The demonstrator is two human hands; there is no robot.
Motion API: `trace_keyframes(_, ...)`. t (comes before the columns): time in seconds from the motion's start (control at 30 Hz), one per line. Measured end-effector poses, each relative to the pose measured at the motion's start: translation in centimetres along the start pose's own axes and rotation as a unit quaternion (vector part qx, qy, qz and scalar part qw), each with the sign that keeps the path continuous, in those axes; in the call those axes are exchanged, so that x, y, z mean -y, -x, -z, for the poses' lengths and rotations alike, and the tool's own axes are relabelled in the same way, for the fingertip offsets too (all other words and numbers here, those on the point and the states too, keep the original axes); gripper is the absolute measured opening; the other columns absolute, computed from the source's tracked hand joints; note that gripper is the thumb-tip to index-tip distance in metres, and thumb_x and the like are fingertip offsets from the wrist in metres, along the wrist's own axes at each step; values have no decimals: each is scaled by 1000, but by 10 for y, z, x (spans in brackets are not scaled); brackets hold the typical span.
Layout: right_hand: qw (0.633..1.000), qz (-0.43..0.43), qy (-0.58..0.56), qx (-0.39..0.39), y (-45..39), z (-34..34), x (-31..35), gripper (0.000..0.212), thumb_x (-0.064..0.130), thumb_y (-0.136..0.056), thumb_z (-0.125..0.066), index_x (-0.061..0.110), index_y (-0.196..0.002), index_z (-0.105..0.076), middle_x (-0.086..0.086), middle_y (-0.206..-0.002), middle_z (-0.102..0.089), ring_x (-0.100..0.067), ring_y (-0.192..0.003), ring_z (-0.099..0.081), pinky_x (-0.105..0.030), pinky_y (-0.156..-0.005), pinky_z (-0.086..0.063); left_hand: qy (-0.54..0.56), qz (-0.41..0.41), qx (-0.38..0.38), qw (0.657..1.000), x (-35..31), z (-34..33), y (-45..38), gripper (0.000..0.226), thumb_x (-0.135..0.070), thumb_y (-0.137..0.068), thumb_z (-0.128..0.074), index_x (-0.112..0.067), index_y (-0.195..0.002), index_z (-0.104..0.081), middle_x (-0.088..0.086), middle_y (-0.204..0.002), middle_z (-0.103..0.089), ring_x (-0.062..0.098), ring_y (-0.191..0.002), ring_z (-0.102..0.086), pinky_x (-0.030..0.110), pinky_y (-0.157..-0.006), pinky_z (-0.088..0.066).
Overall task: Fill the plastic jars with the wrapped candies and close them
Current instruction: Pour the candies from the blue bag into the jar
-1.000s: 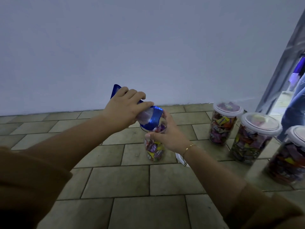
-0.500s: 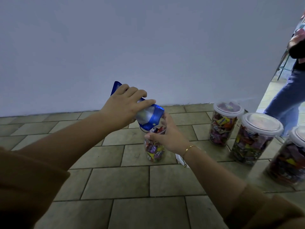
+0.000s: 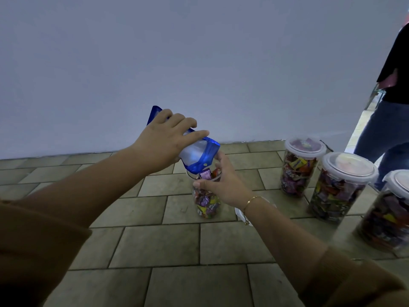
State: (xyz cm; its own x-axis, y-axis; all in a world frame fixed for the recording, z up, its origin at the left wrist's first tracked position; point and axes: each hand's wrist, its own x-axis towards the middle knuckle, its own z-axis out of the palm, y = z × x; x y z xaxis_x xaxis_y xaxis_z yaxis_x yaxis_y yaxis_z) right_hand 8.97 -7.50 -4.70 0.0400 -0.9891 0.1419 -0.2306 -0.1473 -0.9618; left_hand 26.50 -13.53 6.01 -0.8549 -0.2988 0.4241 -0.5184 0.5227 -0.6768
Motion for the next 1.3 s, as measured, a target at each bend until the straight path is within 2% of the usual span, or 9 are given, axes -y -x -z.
trace_keyframes(0.23,1000,-10,14,4,2,0,4,101,32,-72,-80,30,-147,-13,7,-156,-17,-15,-141,-21,-42,-113,-30,-10,11,6,1000,6,4,0,83,-15,-55,-83,-24,-131,-51,5,-114,-59,30,-95,-57,41,-86,-31)
trace_keyframes(0.57,1000,-16,18,4,0,-2,4,101,55,-56,-80,39,-138,-25,2,-144,-38,-23,-128,-45,-47,-103,-42,-3,-59,33,998,-1,11,-8,57,-9,-51,-83,-23,-105,-70,7,-110,-64,30,-93,-60,40,-87,-30)
trace_keyframes(0.7,1000,-11,20,-4,-2,-1,0,100,52,-53,-82,37,-136,-28,6,-132,-46,-16,-111,-56,-43,-96,-49,4,-32,7,999,-4,10,-9,68,-8,-52,-79,-22,-116,-64,6,-108,-63,30,-91,-59,39,-87,-31)
trace_keyframes(0.8,999,4,11,-36,1,-1,2,107,62,-44,-83,34,-135,-32,10,-134,-40,-14,-120,-49,-41,-98,-47,5,0,15,1000,-7,7,-9,75,-16,-48,-81,-23,-120,-60,4,-106,-64,28,-87,-60,39,-82,-34)
trace_keyframes(0.97,985,28,-64,-156,6,6,21,45,47,-72,-74,22,-103,-55,2,-115,-56,-14,-107,-56,-26,-88,-48,21,25,16,999,-14,-1,-7,80,-16,-48,-80,-25,-125,-56,1,-105,-64,27,-85,-59,38,-79,-37)
trace_keyframes(1.03,983,15,-107,-146,3,12,27,24,32,-82,-70,16,-97,-59,2,-102,-63,-9,-92,-59,-17,-76,-47,35,34,3,999,-14,-3,-7,83,-16,-48,-81,-25,-127,-55,1,-107,-64,27,-86,-60,37,-80,-38)
trace_keyframes(1.13,978,-5,-166,-123,-3,20,28,7,21,-88,-64,15,-84,-62,-1,-89,-66,-12,-83,-59,-25,-80,-47,61,43,-10,997,-14,-7,-1,90,-24,-50,-84,-23,-134,-50,3,-118,-62,28,-97,-60,41,-88,-41)
trace_keyframes(1.23,970,-8,-193,-147,-9,26,26,17,16,-89,-62,16,-72,-59,1,-77,-62,-10,-77,-55,-22,-76,-44,137,185,21,973,-11,-13,15,103,-44,-56,-84,-29,-144,-34,3,-140,-48,27,-129,-44,47,-108,-25)
trace_keyframes(1.3,966,-10,-203,-162,-12,31,25,18,16,-89,-62,16,-72,-58,2,-76,-61,-9,-75,-55,-22,-76,-43,228,341,50,911,-14,-12,26,108,-62,-60,-77,-31,-148,-23,-2,-149,-36,23,-138,-32,47,-112,-22)
